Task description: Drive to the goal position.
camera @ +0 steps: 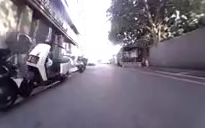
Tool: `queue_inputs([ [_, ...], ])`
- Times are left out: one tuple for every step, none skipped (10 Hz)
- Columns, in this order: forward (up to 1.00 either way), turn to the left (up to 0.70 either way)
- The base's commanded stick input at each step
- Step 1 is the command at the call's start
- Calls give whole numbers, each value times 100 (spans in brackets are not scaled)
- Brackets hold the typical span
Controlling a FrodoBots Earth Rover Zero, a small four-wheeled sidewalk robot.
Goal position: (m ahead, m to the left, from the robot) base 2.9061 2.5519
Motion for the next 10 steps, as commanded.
queue_inputs([
  [70, 1],
  [70, 1],
  [70, 1],
  [62, 1],
  [45, 0],
  [45, 0],
  [45, 0],
  [45, 0],
  [45, 1],
  [45, 2],
])
